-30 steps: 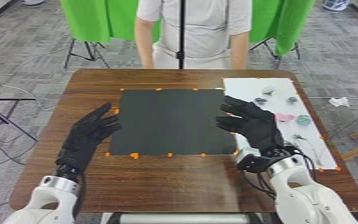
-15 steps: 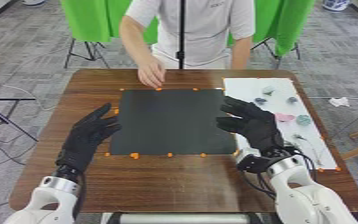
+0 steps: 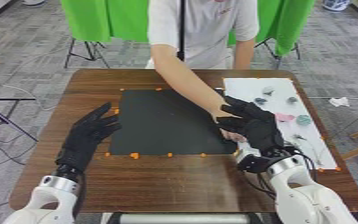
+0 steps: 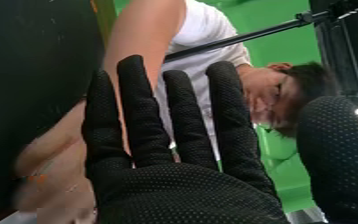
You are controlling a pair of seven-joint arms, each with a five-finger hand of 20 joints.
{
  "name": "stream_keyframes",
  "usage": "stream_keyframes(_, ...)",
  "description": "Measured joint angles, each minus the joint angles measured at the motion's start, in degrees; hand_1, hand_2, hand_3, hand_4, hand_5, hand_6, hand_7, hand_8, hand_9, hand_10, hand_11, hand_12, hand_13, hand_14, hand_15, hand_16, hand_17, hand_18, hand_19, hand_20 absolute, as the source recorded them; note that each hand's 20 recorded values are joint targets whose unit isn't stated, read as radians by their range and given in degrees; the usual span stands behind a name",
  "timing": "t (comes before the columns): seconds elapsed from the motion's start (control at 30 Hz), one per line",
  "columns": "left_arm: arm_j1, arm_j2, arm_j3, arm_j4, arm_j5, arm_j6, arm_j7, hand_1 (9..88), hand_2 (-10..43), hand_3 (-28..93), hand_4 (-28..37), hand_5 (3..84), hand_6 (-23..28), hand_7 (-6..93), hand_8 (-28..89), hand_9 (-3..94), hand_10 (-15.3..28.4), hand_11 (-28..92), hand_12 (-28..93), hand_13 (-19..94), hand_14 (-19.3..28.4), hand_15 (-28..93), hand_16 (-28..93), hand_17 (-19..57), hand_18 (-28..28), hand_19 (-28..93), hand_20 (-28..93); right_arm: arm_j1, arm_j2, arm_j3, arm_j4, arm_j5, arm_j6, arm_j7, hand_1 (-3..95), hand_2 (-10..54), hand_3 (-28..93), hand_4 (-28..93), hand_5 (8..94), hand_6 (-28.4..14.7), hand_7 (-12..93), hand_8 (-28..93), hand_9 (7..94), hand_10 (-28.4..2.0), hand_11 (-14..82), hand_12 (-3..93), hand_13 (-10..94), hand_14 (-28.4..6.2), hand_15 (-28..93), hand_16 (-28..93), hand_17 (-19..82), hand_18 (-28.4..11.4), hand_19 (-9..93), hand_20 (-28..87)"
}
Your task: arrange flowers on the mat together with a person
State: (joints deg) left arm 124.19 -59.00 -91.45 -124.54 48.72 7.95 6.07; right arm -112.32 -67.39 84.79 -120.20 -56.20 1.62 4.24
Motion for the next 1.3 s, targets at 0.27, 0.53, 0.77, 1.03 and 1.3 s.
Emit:
stream_keyframes(0.27,-0.3,0.00,-0.01,0.02,0.02,-0.01,-0.08,23.7,5.5,78,-26.9,36.1,6.3,10.3,-8,36.1,18.7,22,10,26,26.4,46,-6,-10.0,25.8,46,13,0.0,0.0,0.0,0.0,0.0,0.0,0.0,8.5,17.3,85,-27,46.5,-0.3,17,-13,44.1,-14.4,7.3,12.8,39,-19.8,28,14,12,-25.8,54,15)
stream_keyframes(0.53,-0.3,-0.05,-0.01,0.02,0.02,-0.01,-0.11,23.6,5.5,78,-26.8,36.1,6.3,10.4,-8,36.0,18.7,22,10,26,26.5,46,-6,-9.7,26.0,48,14,0.1,-0.1,0.0,0.0,0.0,0.0,-0.2,8.5,17.3,86,-27,46.5,-0.3,17,-13,44.1,-14.3,7.3,12.8,39,-19.8,28,14,12,-25.8,54,15)
stream_keyframes(0.77,-0.3,-0.03,-0.03,0.02,0.02,-0.01,-0.05,23.6,5.5,78,-26.7,36.0,6.4,10.4,-8,36.0,18.6,23,10,26,26.4,46,-6,-9.4,26.1,48,14,0.1,-0.1,0.0,0.1,0.0,0.0,-0.2,8.6,17.3,85,-27,46.6,-0.3,17,-13,44.1,-14.3,7.3,12.8,39,-19.9,28,14,12,-25.9,54,15)
stream_keyframes(1.03,-0.2,0.06,-0.03,0.01,0.00,0.00,0.05,23.7,5.5,78,-26.7,36.0,6.4,10.3,-8,36.0,18.6,23,10,26,26.5,46,-6,-9.4,26.1,48,14,0.1,0.0,0.0,0.1,0.0,0.0,-0.2,8.5,17.4,85,-27,46.5,-0.3,17,-13,44.1,-14.3,7.4,12.8,39,-19.9,29,14,12,-25.8,54,15)
stream_keyframes(1.3,-0.2,0.06,-0.03,0.01,0.00,-0.01,0.00,23.7,5.4,78,-26.7,36.0,6.4,10.3,-8,36.0,18.7,23,10,26,26.5,46,-6,-9.4,26.1,48,14,0.0,0.0,0.1,0.1,0.0,0.0,-0.2,8.6,17.4,85,-27,46.5,-0.3,17,-13,44.1,-14.4,7.4,12.8,39,-19.8,29,14,12,-25.8,54,15)
